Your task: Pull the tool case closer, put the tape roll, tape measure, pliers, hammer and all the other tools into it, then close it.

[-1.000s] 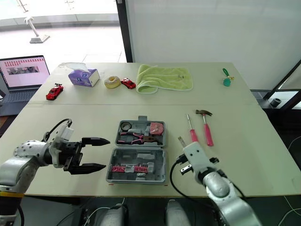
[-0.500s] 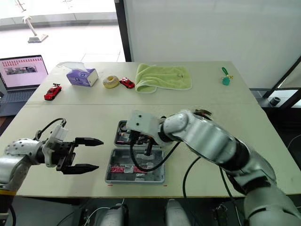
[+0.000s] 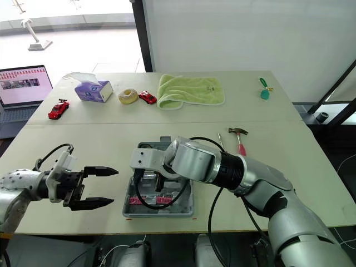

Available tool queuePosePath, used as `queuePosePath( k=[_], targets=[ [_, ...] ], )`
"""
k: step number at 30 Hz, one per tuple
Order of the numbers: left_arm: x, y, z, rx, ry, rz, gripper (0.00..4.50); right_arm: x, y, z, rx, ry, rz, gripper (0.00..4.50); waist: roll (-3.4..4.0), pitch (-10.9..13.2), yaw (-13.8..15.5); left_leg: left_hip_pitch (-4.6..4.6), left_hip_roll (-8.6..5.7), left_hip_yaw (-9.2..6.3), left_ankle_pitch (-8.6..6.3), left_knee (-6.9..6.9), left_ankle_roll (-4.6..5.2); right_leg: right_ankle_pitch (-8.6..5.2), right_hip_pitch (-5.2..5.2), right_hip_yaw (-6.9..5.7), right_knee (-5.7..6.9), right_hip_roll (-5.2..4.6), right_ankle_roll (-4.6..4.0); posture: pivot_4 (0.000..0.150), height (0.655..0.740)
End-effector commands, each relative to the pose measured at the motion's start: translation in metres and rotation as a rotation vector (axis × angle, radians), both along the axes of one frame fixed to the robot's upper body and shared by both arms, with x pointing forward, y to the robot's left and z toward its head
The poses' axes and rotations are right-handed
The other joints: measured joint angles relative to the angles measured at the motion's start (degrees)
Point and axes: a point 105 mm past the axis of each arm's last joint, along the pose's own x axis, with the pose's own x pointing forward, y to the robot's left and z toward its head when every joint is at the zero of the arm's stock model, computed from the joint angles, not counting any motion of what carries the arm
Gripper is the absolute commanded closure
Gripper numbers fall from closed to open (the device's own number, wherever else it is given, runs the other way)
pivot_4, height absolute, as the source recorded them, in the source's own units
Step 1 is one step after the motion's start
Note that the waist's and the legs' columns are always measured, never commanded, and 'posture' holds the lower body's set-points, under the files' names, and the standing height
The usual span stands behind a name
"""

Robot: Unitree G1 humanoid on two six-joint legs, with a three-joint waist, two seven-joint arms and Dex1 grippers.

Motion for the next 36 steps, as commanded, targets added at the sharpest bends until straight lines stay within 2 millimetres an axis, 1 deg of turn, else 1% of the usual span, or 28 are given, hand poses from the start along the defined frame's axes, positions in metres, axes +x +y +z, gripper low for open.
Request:
queuePosePath(
  k=[1, 4, 9, 15, 23, 26, 29, 36],
  targets=[
    [0.001, 0.006, 0.007, 0.002, -0.054, 0.024, 0.0, -0.001, 0.013, 0.004, 0.012, -0.032, 0.042, 4.43, 0.0, 0.0, 0.0, -0.01, 0.0, 0.0, 0.0, 0.0, 0.0, 0.0, -0.03, 0.0, 0.02, 0.0, 0.0, 0.15, 0.74],
    [0.001, 0.012, 0.003, 0.017, -0.056, 0.033, 0.0, -0.001, 0.016, 0.002, 0.011, -0.026, 0.044, 4.43, 0.0, 0.0, 0.0, -0.13, 0.0, -0.01, 0.02, 0.0, -0.04, 0.0, -0.18, -0.01, 0.08, 0.01, 0.0, 0.15, 0.74],
    [0.001, 0.012, 0.004, 0.012, -0.063, 0.039, 0.0, -0.002, 0.021, -0.003, 0.013, -0.018, 0.038, 4.43, 0.0, 0.0, -0.02, -0.33, 0.0, -0.01, 0.06, 0.02, -0.1, 0.02, -0.47, -0.01, 0.19, 0.01, -0.01, 0.15, 0.74],
    [0.0, 0.015, 0.005, 0.024, -0.063, 0.044, 0.0, -0.002, 0.021, -0.005, 0.008, -0.016, 0.024, 4.43, 0.0, -0.01, -0.06, -0.34, 0.0, -0.01, 0.06, 0.01, -0.1, 0.02, -0.51, -0.01, 0.22, 0.01, -0.01, 0.15, 0.74],
    [0.001, 0.015, 0.007, 0.014, -0.059, 0.056, 0.0, -0.001, 0.027, -0.012, 0.007, -0.012, 0.025, 4.43, 0.0, -0.01, -0.12, -0.35, 0.0, -0.01, 0.06, 0.02, -0.1, 0.02, -0.51, -0.01, 0.22, 0.01, -0.01, 0.15, 0.74],
    [-0.002, 0.019, 0.002, 0.02, -0.04, 0.061, 0.0, 0.004, 0.023, -0.017, -0.013, -0.021, 0.007, 4.43, 0.0, -0.01, -0.2, -0.35, 0.0, -0.01, 0.06, 0.01, -0.11, 0.02, -0.51, -0.01, 0.22, 0.01, -0.01, 0.15, 0.74],
    [-0.003, 0.02, 0.002, 0.018, -0.035, 0.065, 0.0, 0.003, 0.023, -0.018, -0.015, -0.019, 0.008, 4.43, 0.0, -0.01, -0.12, -0.35, 0.0, -0.01, 0.06, 0.01, -0.1, 0.02, -0.51, -0.01, 0.22, 0.01, -0.01, 0.15, 0.74],
    [-0.004, 0.016, 0.004, 0.004, -0.03, 0.064, 0.0, 0.002, 0.03, -0.023, -0.005, -0.015, 0.012, 4.43, -0.01, -0.01, -0.26, -0.35, 0.0, -0.02, 0.06, 0.01, -0.11, 0.02, -0.52, -0.01, 0.23, 0.02, -0.02, 0.15, 0.74]
  ],
)
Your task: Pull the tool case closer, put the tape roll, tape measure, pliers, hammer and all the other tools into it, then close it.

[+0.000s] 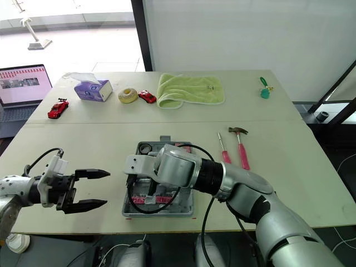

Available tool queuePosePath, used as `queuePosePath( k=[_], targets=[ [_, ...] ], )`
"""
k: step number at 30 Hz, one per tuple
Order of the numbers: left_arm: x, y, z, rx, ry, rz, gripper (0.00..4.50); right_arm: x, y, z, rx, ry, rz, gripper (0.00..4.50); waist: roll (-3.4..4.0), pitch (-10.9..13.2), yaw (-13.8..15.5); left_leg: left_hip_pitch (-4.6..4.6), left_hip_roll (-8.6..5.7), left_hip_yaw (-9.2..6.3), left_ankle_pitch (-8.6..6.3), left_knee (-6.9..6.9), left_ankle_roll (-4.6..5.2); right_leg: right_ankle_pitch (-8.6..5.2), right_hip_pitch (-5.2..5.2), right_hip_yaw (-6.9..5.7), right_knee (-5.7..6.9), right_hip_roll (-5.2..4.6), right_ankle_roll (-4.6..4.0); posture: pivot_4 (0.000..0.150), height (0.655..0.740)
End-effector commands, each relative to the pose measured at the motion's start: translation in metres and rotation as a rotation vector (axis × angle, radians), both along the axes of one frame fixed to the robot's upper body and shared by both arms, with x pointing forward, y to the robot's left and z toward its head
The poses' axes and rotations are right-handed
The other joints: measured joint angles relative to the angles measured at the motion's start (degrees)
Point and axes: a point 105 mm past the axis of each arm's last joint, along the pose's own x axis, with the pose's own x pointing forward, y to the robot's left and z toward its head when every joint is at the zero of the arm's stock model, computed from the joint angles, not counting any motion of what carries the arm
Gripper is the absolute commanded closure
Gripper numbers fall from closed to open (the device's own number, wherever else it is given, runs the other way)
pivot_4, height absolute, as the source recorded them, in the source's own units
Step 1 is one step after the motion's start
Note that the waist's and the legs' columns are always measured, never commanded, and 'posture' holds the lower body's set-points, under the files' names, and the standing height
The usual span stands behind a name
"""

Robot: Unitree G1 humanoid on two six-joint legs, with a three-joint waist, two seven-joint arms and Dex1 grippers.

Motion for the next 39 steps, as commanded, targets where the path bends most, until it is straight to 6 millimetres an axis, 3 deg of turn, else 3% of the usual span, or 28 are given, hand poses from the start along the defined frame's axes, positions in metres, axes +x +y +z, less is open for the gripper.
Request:
queuePosePath(
  k=[1, 8, 17, 23, 26, 32, 33, 39],
  targets=[
    [-0.001, -0.002, 0.012, -0.007, -0.031, -0.005, 0.0, 0.0, 0.01, 0.002, 0.031, -0.019, 0.023, 4.43, 0.0, 0.0, -0.13, 0.0, 0.0, 0.0, 0.0, 0.0, 0.0, 0.0, 0.0, 0.0, 0.0, 0.0, 0.0, 0.15, 0.74],
    [0.002, -0.009, 0.017, -0.01, -0.027, -0.009, 0.0, 0.004, 0.009, -0.003, 0.036, -0.031, 0.016, 4.43, 0.0, 0.0, -0.71, 0.01, 0.0, -0.03, 0.0, 0.0, 0.0, 0.0, 0.0, 0.0, 0.05, 0.02, 0.0, 0.15, 0.74],
    [0.003, -0.018, 0.023, -0.016, -0.024, -0.025, 0.0, 0.001, 0.014, 0.009, 0.083, -0.043, 0.023, 0.27, -0.01, -0.02, -1.28, 0.03, 0.0, -0.06, 0.01, 0.01, -0.01, 0.0, 0.0, 0.0, 0.13, 0.02, 0.0, 0.15, 0.74],
    [0.004, -0.016, 0.022, -0.019, -0.02, -0.023, 0.0, 0.004, 0.016, 0.016, 0.136, -0.041, -0.007, 0.27, -0.01, -0.02, -1.24, 0.02, -0.01, -0.05, 0.01, 0.0, -0.01, 0.0, 0.0, -0.01, 0.13, 0.01, 0.0, 0.15, 0.74],
    [0.004, -0.014, 0.02, -0.019, -0.016, -0.02, 0.0, 0.005, 0.017, 0.018, 0.156, -0.042, -0.016, 1.19, -0.01, -0.02, -1.31, 0.02, -0.01, -0.05, 0.01, 0.0, -0.01, 0.0, -0.01, 0.0, 0.13, 0.01, 0.0, 0.15, 0.74],
    [0.003, -0.01, 0.016, -0.017, -0.01, -0.015, 0.0, 0.009, 0.016, 0.017, 0.168, -0.043, -0.03, 4.19, -0.01, -0.02, -1.26, 0.02, -0.01, -0.05, 0.01, 0.0, -0.02, 0.0, -0.02, 0.0, 0.13, 0.01, 0.0, 0.15, 0.74],
    [0.003, -0.01, 0.016, -0.017, -0.01, -0.014, 0.0, 0.009, 0.015, 0.015, 0.168, -0.043, -0.032, 4.47, -0.01, -0.02, -1.27, 0.02, -0.01, -0.05, 0.01, 0.0, -0.02, 0.0, -0.01, 0.0, 0.13, 0.01, 0.0, 0.15, 0.74],
    [0.001, 0.0, 0.006, -0.016, -0.003, -0.005, 0.0, 0.011, 0.011, 0.003, 0.154, -0.025, -0.046, 4.47, -0.01, -0.02, -1.29, 0.01, -0.01, -0.05, 0.01, 0.0, -0.02, 0.0, -0.01, 0.0, 0.13, 0.01, 0.0, 0.15, 0.74]
  ],
)
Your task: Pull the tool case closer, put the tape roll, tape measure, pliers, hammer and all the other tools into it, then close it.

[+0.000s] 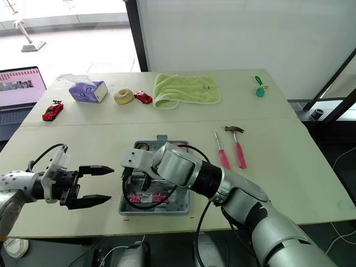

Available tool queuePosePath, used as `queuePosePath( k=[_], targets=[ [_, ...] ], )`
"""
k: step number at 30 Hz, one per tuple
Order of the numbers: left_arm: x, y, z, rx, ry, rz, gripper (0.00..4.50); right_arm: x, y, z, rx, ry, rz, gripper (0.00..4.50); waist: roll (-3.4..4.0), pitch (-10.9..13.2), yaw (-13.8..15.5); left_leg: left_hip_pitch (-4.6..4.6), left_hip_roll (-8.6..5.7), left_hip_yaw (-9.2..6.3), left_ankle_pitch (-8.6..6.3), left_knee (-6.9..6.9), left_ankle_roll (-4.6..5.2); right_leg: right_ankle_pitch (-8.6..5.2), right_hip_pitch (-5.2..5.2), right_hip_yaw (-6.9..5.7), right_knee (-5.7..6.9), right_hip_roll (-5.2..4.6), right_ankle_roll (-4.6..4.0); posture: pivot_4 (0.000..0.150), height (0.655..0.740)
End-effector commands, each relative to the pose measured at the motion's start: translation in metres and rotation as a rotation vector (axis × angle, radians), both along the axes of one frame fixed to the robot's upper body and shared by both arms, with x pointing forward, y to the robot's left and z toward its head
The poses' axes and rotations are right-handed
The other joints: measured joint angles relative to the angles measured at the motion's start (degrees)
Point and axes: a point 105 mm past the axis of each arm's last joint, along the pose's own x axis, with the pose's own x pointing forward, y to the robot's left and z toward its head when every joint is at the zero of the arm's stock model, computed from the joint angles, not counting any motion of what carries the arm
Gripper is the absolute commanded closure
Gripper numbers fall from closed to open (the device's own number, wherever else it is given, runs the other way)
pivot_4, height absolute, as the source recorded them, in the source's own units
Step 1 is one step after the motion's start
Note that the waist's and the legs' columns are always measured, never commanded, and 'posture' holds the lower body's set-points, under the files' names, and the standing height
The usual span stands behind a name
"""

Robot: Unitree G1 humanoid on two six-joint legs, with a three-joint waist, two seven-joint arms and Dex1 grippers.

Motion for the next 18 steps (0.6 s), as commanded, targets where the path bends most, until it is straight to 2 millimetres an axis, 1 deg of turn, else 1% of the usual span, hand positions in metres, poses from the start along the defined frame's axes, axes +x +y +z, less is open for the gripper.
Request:
queuePosePath(
  k=[1, 4, 7, 10, 12, 15, 18],
  targets=[
    [-0.003, 0.01, -0.004, 0.005, -0.015, 0.005, 0.0, 0.001, 0.003, 0.0, 0.016, -0.014, 0.006, 4.47, 0.0, 0.0, -0.04, 0.0, 0.0, 0.0, 0.0, 0.0, 0.0, 0.0, 0.0, 0.0, 0.0, 0.0, 0.0, 0.15, 0.74],
    [-0.004, 0.016, -0.009, 0.005, -0.013, 0.007, 0.0, 0.001, -0.001, -0.008, 0.009, 0.003, -0.006, 4.47, 0.0, 0.0, -0.02, 0.0, 0.0, 0.0, 0.0, -0.01, 0.0, 0.0, -0.01, 0.0, 0.0, 0.0, 0.0, 0.15, 0.74],
    [-0.005, 0.024, -0.014, 0.007, -0.012, 0.009, 0.0, 0.003, -0.01, -0.02, -0.017, 0.023, -0.026, 4.47, 0.0, 0.0, 0.03, 0.0, 0.0, 0.01, 0.0, 0.0, 0.0, 0.0, 0.0, 0.0, 0.0, 0.0, 0.0, 0.15, 0.74],
    [-0.005, 0.027, -0.017, 0.009, -0.013, 0.006, 0.0, 0.007, -0.017, -0.028, -0.023, 0.038, -0.057, 4.47, -0.02, -0.02, 0.05, 0.0, 0.0, 0.01, 0.0, 0.0, 0.0, 0.0, 0.0, 0.0, 0.0, -0.01, 0.0, 0.15, 0.74],
    [-0.006, 0.028, -0.018, 0.01, -0.014, 0.006, 0.0, 0.008, -0.024, -0.038, -0.039, 0.064, -0.077, 4.47, -0.02, -0.04, 0.05, 0.02, 0.0, 0.01, 0.0, 0.01, 0.0, 0.0, 0.02, 0.0, 0.0, -0.01, 0.0, 0.15, 0.74],
    [-0.006, 0.028, -0.019, 0.012, -0.017, 0.0, 0.0, 0.002, -0.028, -0.048, -0.063, 0.091, -0.067, 4.47, 0.02, -0.15, 0.06, 0.06, 0.0, 0.01, 0.0, 0.01, 0.0, 0.0, 0.08, 0.0, 0.01, 0.0, 0.0, 0.15, 0.74],
    [-0.005, 0.027, -0.019, 0.011, -0.02, -0.003, 0.0, -0.001, -0.027, -0.051, -0.059, 0.105, -0.068, 4.47, 0.01, -0.38, 0.08, 0.08, 0.0, 0.01, 0.0, 0.01, 0.0, 0.0, 0.11, 0.0, 0.01, 0.0, 0.0, 0.15, 0.74]
  ],
)
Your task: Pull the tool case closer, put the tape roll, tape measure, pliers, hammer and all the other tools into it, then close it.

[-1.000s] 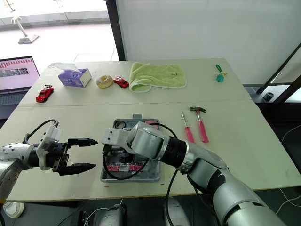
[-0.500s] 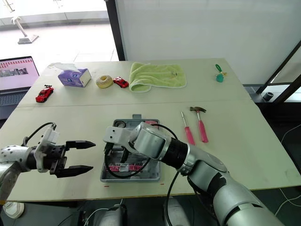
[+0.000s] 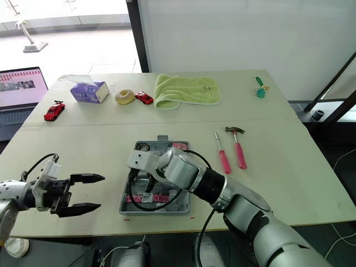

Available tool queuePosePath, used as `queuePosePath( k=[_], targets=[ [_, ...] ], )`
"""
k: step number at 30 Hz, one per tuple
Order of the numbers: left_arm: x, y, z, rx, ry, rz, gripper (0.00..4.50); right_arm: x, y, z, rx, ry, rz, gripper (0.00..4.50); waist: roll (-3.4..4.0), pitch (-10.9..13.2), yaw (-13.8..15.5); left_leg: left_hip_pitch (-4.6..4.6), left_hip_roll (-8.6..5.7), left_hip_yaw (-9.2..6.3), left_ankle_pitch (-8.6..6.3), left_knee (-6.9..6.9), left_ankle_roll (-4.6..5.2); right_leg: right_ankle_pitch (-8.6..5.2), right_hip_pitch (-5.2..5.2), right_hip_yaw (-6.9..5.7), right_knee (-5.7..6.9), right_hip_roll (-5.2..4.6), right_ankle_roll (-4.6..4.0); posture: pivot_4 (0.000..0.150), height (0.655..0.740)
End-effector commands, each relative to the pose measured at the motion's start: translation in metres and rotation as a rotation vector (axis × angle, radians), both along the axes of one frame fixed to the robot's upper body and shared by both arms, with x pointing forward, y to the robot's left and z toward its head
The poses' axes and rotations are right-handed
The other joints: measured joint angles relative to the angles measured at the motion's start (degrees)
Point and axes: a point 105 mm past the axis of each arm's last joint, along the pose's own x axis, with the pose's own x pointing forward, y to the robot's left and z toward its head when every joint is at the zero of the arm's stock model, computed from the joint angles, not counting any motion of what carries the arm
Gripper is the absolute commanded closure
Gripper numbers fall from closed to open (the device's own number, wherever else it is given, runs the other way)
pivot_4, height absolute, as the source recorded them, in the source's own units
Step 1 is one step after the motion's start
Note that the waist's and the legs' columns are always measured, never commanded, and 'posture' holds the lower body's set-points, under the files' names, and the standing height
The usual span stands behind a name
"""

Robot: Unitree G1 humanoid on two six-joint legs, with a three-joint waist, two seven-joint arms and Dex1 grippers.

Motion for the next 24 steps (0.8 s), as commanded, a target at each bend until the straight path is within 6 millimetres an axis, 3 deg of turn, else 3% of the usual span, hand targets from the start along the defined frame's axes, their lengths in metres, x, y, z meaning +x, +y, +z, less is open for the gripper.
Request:
queuePosePath(
  k=[1, 7, 11, 14, 16, 18, 21, 24],
  targets=[
    [0.001, 0.0, 0.004, 0.007, -0.029, -0.009, 0.0, -0.007, -0.016, -0.031, -0.083, 0.08, -0.044, 4.47, 0.0, -0.16, 0.02, 0.0, 0.0, 0.0, 0.0, 0.0, 0.0, 0.0, 0.01, 0.0, 0.0, 0.0, 0.0, 0.15, 0.74],
    [0.002, -0.002, 0.005, 0.001, -0.033, -0.014, 0.0, -0.005, -0.013, -0.026, -0.053, 0.065, -0.05, 4.47, -0.01, -0.48, 0.05, 0.04, 0.0, 0.0, 0.0, -0.01, 0.0, 0.0, 0.05, 0.0, 0.0, 0.0, 0.0, 0.15, 0.74],
    [0.003, -0.003, 0.005, 0.001, -0.033, -0.017, 0.0, 0.0, 0.0, 0.0, 0.053, 0.025, -0.035, 4.47, 0.0, -0.47, 0.05, 0.04, 0.0, 0.0, 0.0, -0.01, 0.0, 0.0, 0.06, 0.0, 0.0, 0.0, 0.0, 0.15, 0.74],
    [0.004, -0.004, 0.006, -0.002, -0.035, -0.019, 0.0, 0.017, 0.013, 0.064, 0.268, -0.191, -0.021, 4.47, 0.0, -0.43, 0.07, -0.01, 0.0, -0.01, 0.0, -0.01, 0.0, 0.0, 0.01, 0.0, 0.0, 0.01, 0.0, 0.15, 0.74],
    [0.004, -0.004, 0.007, -0.006, -0.034, -0.019, 0.0, 0.017, 0.003, 0.091, 0.354, -0.192, -0.043, 4.47, 0.0, -0.42, 0.06, -0.09, 0.0, -0.01, 0.0, 0.0, -0.01, 0.0, -0.09, 0.0, 0.0, 0.0, 0.01, 0.15, 0.74],
    [0.004, -0.004, 0.007, -0.007, -0.033, -0.02, 0.0, 0.01, -0.007, 0.104, 0.407, -0.174, -0.031, 4.47, -0.01, -0.43, 0.08, -0.09, 0.0, -0.01, 0.0, -0.02, -0.01, 0.0, -0.1, 0.0, 0.0, 0.0, 0.01, 0.15, 0.74],
    [0.004, -0.003, 0.006, -0.006, -0.029, -0.02, 0.0, 0.003, -0.019, 0.109, 0.423, -0.177, -0.031, 4.47, -0.01, -0.43, 0.12, -0.09, 0.0, -0.01, 0.0, -0.02, -0.01, 0.0, -0.08, 0.0, -0.03, -0.01, 0.01, 0.15, 0.74],
    [0.004, -0.002, 0.005, -0.004, -0.025, -0.021, 0.0, -0.009, -0.025, 0.095, 0.392, -0.146, 0.002, 4.47, -0.01, -0.43, 0.02, -0.08, 0.0, -0.01, 0.0, -0.02, -0.01, -0.01, -0.08, 0.0, -0.02, 0.01, 0.0, 0.15, 0.74]
  ],
)
